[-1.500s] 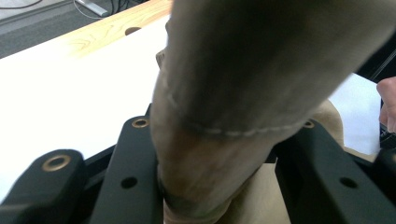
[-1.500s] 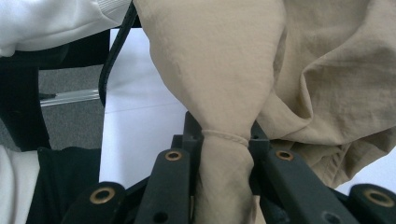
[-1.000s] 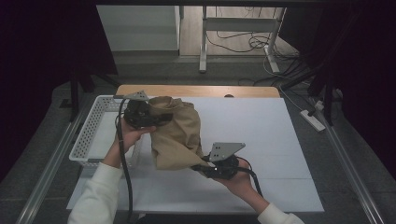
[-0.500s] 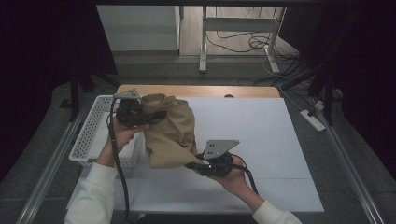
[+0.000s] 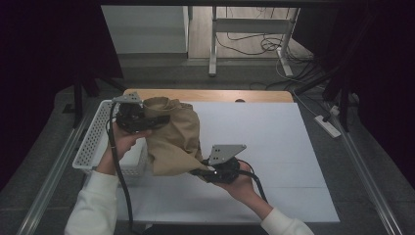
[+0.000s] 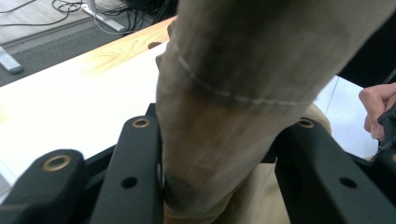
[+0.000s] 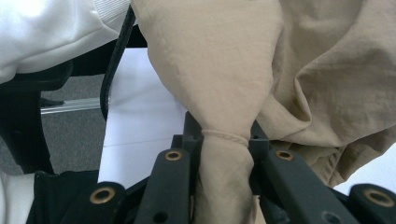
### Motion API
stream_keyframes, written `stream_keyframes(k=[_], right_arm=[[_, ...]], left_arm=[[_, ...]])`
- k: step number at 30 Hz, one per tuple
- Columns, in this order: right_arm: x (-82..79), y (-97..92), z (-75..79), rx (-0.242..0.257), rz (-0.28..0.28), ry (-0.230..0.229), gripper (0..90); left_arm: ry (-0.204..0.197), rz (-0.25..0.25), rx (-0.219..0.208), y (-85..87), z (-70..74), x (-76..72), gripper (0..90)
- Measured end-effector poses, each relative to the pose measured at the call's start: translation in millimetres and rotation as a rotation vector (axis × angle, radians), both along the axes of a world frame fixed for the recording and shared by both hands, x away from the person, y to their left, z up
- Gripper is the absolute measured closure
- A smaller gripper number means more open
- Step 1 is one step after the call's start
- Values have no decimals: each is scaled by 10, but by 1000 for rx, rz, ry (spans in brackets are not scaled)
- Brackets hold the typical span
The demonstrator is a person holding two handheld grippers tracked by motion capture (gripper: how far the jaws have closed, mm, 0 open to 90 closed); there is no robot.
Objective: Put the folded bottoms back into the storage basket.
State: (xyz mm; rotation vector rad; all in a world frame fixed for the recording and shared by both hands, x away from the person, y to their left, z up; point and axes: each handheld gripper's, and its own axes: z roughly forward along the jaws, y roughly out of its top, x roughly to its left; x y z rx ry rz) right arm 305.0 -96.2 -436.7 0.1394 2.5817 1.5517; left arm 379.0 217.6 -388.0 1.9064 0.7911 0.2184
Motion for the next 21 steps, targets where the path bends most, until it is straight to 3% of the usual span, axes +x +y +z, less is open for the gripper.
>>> stream_keyframes(k=[21], right_arm=[[22, 119, 31, 10, 13, -8, 768]], left_arm=[[-15, 16, -15, 162, 64, -49, 626]])
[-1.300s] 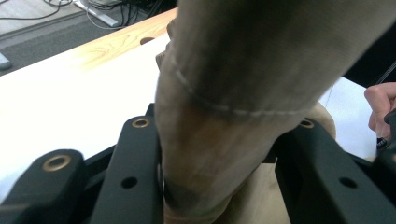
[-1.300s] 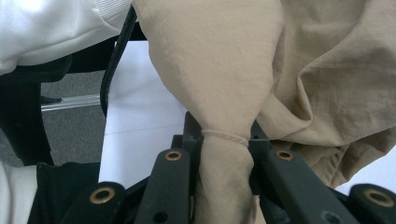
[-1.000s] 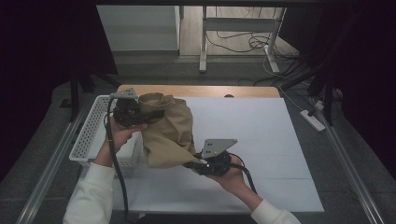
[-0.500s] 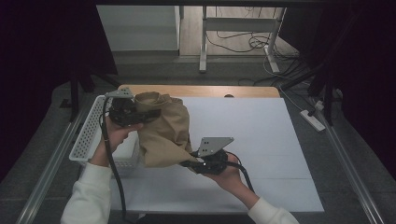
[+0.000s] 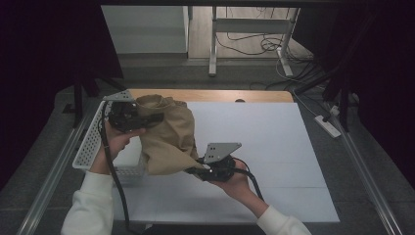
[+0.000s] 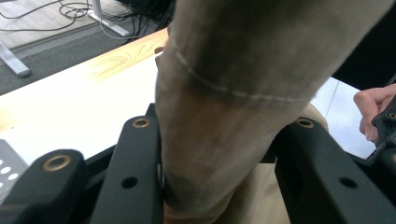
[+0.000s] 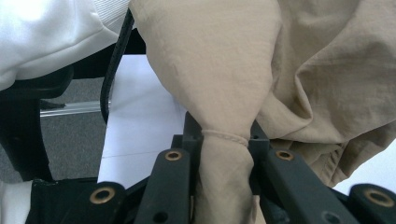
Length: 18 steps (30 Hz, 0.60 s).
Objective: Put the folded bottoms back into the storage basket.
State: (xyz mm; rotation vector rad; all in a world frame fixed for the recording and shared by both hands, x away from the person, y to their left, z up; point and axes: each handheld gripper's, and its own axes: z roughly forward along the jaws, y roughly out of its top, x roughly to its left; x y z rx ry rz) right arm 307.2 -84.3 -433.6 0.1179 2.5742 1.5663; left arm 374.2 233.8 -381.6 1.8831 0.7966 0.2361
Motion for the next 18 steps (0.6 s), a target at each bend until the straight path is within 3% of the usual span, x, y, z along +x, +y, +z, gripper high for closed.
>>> stream_keyframes(k=[18], right_arm=[[31, 141, 16, 11, 21, 4, 768]], left_arm=[[-3, 22, -5, 158, 28, -36, 627]])
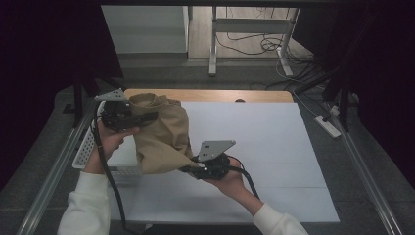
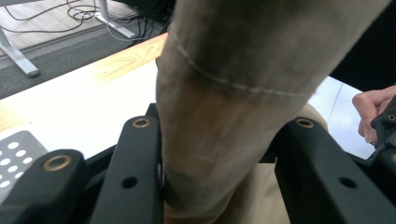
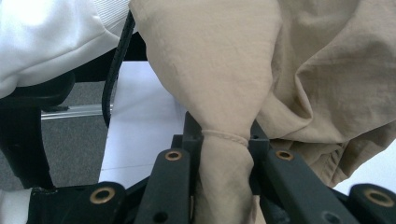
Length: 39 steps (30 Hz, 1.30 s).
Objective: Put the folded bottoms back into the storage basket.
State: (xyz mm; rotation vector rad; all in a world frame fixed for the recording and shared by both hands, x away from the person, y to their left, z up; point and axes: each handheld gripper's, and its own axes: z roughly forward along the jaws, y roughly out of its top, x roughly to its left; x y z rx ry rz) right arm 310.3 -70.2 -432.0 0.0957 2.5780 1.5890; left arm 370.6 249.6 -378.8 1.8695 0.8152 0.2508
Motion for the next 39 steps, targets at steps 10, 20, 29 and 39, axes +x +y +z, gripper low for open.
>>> stream_keyframes(k=[10, 20, 29, 39], right_arm=[[33, 81, 27, 12, 11, -2, 768], [37, 216, 58, 18, 22, -5, 768], [47, 352, 85, 24, 20, -6, 768], [115, 570, 120, 23, 23, 1, 768]], left_arm=[[5, 21, -12, 109, 7, -6, 628], [20, 37, -10, 254, -9, -15, 628], [7, 46, -9, 402, 49, -21, 628], [7, 81, -2, 619, 87, -4, 628]])
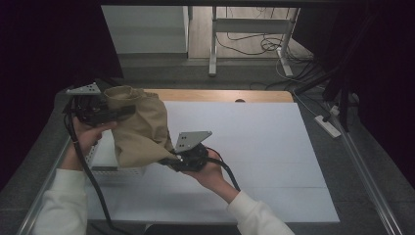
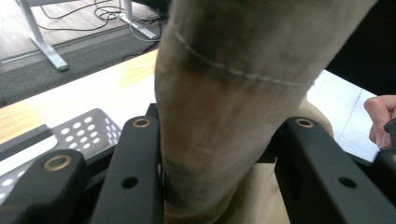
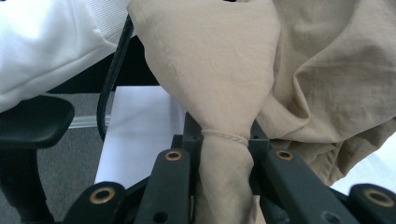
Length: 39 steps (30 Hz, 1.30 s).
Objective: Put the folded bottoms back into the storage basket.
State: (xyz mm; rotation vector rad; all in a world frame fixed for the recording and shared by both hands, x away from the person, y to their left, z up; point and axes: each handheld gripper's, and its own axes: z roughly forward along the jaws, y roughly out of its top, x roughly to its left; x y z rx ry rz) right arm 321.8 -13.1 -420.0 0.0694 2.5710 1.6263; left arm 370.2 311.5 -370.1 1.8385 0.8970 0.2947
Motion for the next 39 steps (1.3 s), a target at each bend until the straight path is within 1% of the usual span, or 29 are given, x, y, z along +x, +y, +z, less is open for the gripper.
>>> stream_keyframes(k=[6, 12, 15, 23, 39], right_arm=[[36, 145, 13, -3, 9, 0, 768], [68, 278, 26, -21, 15, 1, 768], [82, 331, 23, -28, 14, -1, 768], [125, 427, -3, -35, 14, 7, 768], [174, 595, -9, -42, 15, 21, 768]], left_arm=[[11, 25, 6, 134, -1, 9, 628], [27, 40, 38, 189, 3, 63, 629], [31, 45, 42, 210, -4, 83, 629], [49, 59, 43, 290, -54, 122, 628], [64, 80, 56, 438, -89, 155, 628]])
